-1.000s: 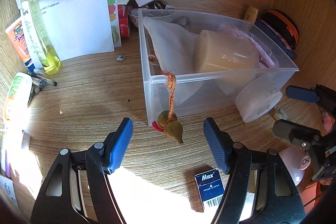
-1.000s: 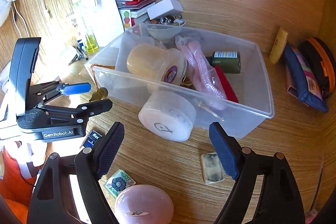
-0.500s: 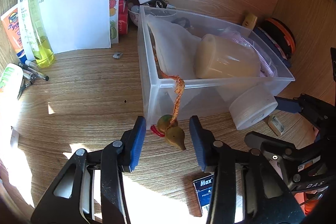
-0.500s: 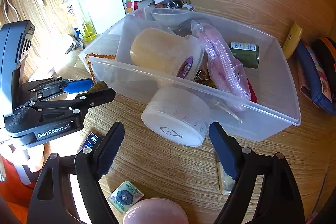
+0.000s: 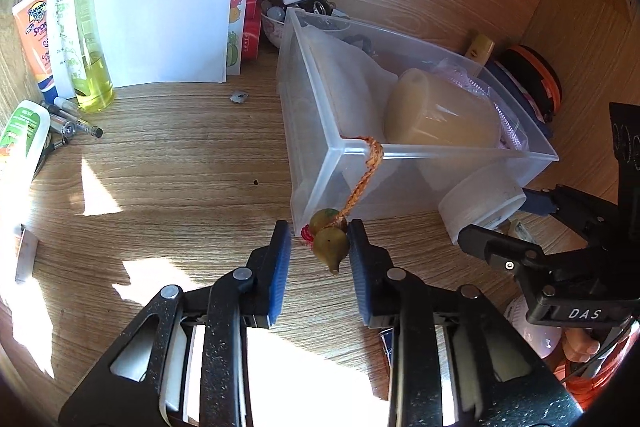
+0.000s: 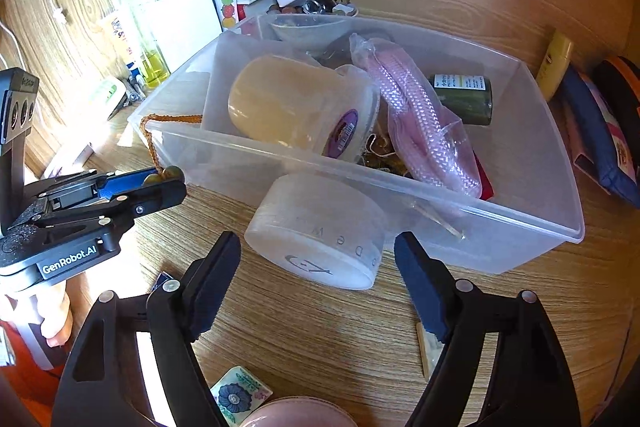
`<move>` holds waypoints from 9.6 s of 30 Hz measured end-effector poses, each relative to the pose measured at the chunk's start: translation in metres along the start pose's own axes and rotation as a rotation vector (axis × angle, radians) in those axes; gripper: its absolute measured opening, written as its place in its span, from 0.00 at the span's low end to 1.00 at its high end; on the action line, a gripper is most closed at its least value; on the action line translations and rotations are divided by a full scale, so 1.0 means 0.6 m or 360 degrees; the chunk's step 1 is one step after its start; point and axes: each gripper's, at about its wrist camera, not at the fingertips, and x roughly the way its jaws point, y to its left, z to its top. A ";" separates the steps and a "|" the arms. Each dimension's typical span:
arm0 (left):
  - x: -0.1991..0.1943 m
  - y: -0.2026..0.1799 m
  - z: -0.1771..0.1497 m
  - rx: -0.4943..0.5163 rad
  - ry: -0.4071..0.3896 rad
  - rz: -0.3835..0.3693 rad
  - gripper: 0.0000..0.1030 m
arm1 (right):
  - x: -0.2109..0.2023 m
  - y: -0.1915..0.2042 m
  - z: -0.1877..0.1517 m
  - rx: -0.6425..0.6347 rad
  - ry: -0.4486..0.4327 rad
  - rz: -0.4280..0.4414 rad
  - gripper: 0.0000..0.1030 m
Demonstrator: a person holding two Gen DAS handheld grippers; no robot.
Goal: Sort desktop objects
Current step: 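Grasp the orange-corded charm with left tool while right tool grasps white round container, then lower the charm and white container into the box and open both tools, then move both tools back over the desk toward the pink case and Max box, then grasp the Max staple box with left tool while right tool grasps pink round case, then lower the Max box and pink case into the box and open both tools, then grasp the green-patterned tile with left tool while right tool grasps beige block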
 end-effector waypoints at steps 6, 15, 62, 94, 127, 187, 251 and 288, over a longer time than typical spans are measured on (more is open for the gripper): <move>-0.009 -0.006 -0.004 0.0064 -0.0047 0.0050 0.20 | -0.001 0.001 -0.005 -0.0004 -0.0022 0.0010 0.65; -0.034 -0.002 -0.016 0.0088 -0.0105 0.0047 0.18 | -0.028 0.007 -0.011 -0.0041 -0.0098 0.0033 0.65; -0.035 -0.035 0.075 0.0187 -0.0209 0.0101 0.18 | -0.094 -0.130 0.045 0.0131 -0.0326 -0.0120 0.65; -0.063 -0.073 0.067 0.0288 -0.0279 0.0143 0.47 | -0.082 -0.100 0.042 0.0029 -0.0268 -0.0179 0.66; -0.079 -0.068 -0.069 0.0257 -0.0058 0.0212 0.72 | -0.141 -0.043 -0.111 0.0114 -0.0273 0.0045 0.79; -0.097 -0.094 -0.085 0.0278 -0.0219 0.0218 0.26 | -0.140 -0.043 -0.126 0.0196 -0.0355 0.0026 0.60; -0.034 -0.060 0.083 0.0248 -0.0278 0.0199 0.28 | -0.050 -0.103 0.064 0.0091 -0.0332 -0.0178 0.70; -0.075 -0.155 -0.036 0.0376 -0.0156 0.0104 0.69 | -0.093 -0.117 -0.084 0.0010 -0.0212 -0.0295 0.80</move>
